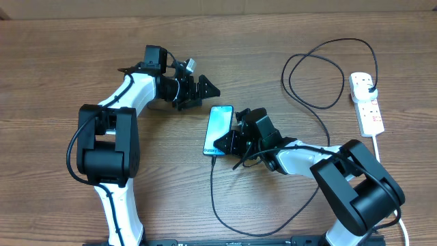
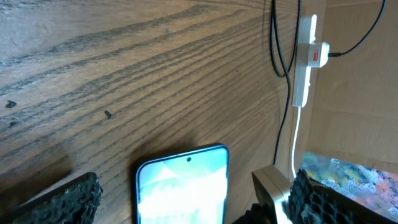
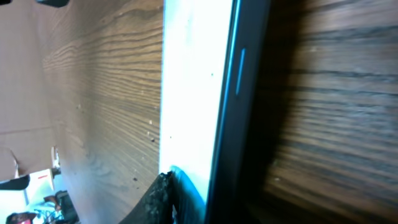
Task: Plug charger to phone and switch on socket
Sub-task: 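Lower the phone with the right gripper onto the table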
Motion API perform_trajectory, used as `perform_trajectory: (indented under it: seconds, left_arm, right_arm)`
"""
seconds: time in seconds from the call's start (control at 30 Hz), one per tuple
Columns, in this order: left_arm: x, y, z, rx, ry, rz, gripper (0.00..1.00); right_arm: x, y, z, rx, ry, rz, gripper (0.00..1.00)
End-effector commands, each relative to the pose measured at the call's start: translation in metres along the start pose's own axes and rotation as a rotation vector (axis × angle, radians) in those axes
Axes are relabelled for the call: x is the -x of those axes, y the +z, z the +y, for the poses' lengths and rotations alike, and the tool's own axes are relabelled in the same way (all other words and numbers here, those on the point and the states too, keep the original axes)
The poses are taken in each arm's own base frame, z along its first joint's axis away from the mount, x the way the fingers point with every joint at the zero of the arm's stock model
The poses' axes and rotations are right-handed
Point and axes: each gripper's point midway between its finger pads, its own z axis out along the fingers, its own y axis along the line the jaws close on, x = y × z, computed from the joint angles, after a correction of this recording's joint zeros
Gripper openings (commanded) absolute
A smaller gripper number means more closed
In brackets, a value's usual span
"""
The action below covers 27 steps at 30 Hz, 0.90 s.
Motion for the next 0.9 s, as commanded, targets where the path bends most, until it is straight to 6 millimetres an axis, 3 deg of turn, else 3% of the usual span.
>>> perform_trajectory:
  seconds: [0.0, 0.33, 0.67, 0.73, 0.87]
  left_arm:
    - [0.0, 0.0022, 0.0023, 0.002, -0.013, 0.003, 1.0]
    - [0.0, 0.0022, 0.0023, 0.002, -0.013, 0.003, 1.0]
    - [-0.0001, 0.0023, 0.0022, 0.002, -0.012, 0.003, 1.0]
    - [-0.0001, 0.0023, 0.0022, 0.002, -0.013, 0.003, 1.0]
    - [-0.0001, 0.0023, 0.0022, 0.002, -0.012, 0.003, 1.0]
  right_arm:
    - [0.003, 0.0043, -0.0161, -0.066, 0.002, -0.034, 0.24]
    - [0.01, 0.0037, -0.0192, -0.088, -0.003, -0.071, 0.28]
    - [0.01, 0.0038, -0.0194, -0.088, -0.003, -0.071, 0.47]
    - [0.0109, 0.0036, -0.02, -0.093, -0.003, -0.077, 0.54]
    - [0.011, 0.0036, -0.0201, -0.093, -0.003, -0.077, 0.57]
